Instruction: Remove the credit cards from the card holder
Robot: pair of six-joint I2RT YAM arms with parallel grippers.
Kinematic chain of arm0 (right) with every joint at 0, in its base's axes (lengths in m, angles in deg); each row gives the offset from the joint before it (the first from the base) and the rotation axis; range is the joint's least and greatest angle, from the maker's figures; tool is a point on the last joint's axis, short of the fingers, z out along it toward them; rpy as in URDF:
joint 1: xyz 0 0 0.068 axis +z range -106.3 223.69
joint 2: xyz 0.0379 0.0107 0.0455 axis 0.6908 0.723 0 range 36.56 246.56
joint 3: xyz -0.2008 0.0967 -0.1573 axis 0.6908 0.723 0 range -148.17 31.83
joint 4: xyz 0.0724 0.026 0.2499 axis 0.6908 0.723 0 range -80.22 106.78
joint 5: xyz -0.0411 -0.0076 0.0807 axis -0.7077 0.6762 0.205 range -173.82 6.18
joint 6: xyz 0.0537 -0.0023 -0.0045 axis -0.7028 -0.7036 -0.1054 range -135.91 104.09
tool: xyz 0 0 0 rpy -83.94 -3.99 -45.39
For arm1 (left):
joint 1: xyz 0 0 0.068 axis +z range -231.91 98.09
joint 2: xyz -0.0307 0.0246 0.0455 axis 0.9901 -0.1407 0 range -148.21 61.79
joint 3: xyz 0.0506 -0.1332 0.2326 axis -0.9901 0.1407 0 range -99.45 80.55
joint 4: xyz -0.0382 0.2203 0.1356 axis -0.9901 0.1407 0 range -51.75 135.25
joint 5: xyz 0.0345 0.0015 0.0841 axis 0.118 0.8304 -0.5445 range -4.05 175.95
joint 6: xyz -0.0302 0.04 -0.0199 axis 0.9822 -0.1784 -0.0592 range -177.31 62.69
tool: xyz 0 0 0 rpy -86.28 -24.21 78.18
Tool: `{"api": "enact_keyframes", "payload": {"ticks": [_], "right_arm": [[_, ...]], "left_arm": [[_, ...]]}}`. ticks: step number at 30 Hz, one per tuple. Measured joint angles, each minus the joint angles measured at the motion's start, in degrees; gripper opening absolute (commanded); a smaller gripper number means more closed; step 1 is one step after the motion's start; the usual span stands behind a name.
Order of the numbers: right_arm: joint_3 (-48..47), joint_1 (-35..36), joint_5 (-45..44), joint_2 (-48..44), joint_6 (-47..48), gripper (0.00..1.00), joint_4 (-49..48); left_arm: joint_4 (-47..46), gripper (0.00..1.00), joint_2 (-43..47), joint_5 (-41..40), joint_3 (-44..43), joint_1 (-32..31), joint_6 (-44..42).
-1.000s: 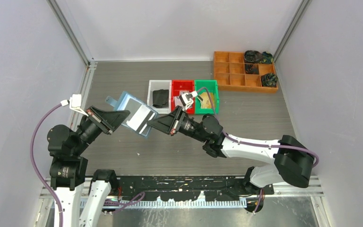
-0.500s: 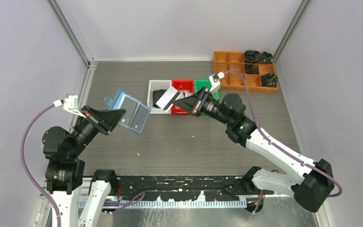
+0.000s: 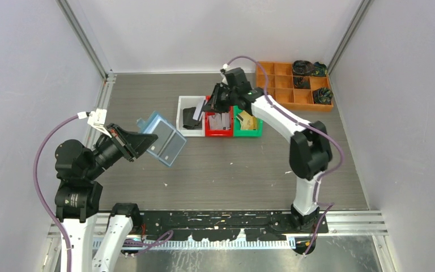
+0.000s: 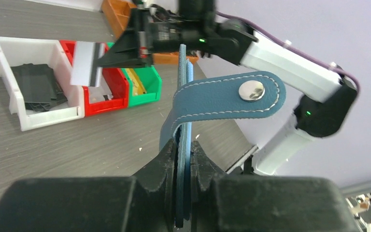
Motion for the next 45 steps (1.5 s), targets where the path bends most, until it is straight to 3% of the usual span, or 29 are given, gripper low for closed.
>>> {"api": "enact_keyframes", "payload": {"ticks": [6, 23, 32, 39, 45], "right_arm": [[-7.4, 0.0, 1.6, 10.1, 2.8, 0.01, 5.4], [-4.7, -8.3, 3.5, 6.7, 8.3, 0.01, 11.1], [-10.6, -8.0, 1.8, 11.7, 11.6, 0.01, 14.1], [-12.0, -7.5, 0.1, 15.9, 12.8, 0.29, 14.8], [-12.2, -7.0, -3.1, 15.8, 13.8, 0.41, 15.3]], "left_arm": [[0.3, 0.00, 0.1, 3.1, 0.0, 0.0, -1.7], [0.9, 0.00, 0.6, 6.4, 0.2, 0.0, -3.3], [0.5, 0.00, 0.6, 8.5, 0.4, 0.0, -3.1], [0.1, 0.00, 0.6, 11.3, 0.4, 0.0, -2.4], [-1.0, 0.00, 0.6, 12.7, 0.4, 0.0, -1.6]]}}
